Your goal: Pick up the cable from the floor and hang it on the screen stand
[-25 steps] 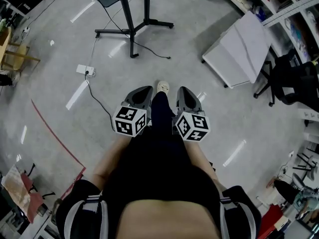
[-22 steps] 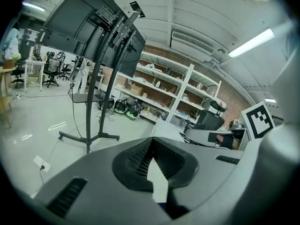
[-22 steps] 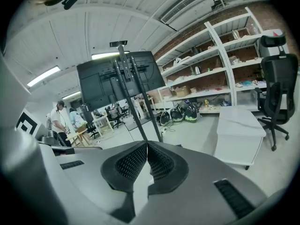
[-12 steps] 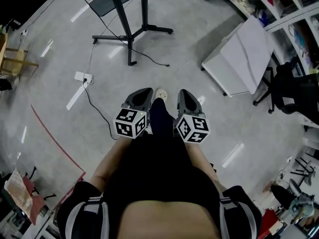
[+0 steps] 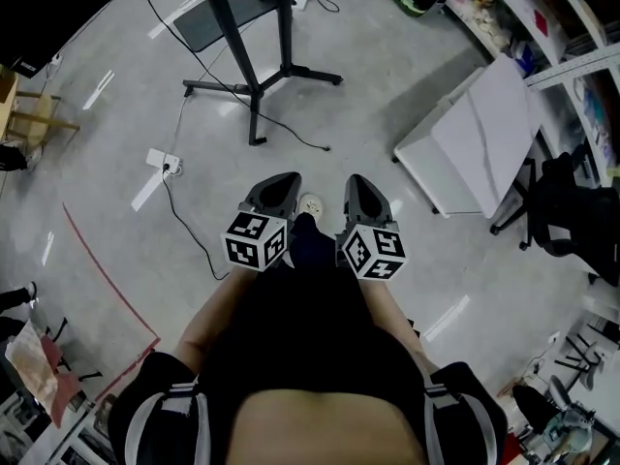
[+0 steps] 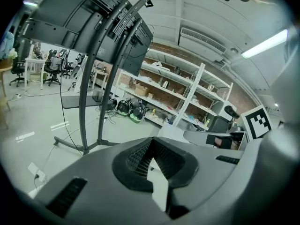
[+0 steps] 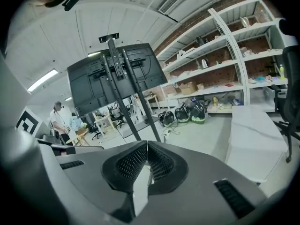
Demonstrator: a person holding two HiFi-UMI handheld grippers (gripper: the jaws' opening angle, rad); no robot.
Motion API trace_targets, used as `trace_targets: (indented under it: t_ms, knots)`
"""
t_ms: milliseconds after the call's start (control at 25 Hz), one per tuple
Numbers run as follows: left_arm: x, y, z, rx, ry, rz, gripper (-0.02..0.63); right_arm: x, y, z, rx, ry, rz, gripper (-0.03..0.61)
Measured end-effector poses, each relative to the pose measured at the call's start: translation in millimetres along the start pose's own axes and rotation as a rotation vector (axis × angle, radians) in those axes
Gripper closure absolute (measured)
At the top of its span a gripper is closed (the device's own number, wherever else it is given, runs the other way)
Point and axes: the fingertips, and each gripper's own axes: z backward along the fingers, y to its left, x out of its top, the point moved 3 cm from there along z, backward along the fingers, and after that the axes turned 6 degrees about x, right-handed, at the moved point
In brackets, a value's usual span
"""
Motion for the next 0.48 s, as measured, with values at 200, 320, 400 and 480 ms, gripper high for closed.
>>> trace_targets:
  t_ms: [200, 320, 400, 480]
  knots:
    - [17, 3, -35, -0.024, 0.014, -0.016, 0.611, 16, -18, -33, 0.023, -0.013, -0.003, 0.555]
    - [23, 5, -54, -0.039, 0.019, -0.002, 0.611, 20, -32, -45, 0.025, -0.013, -0.018, 0.555]
    - [25, 4, -65, -0.040, 0.031, -0.003, 0.611, 21, -42, -50, 0.022, -0.002, -0.032, 0.555]
    - [28, 6, -73, -0.041, 0.046, -0.012, 0.611, 24, -51, -57, 0.018, 0.008, -0.041, 0.555]
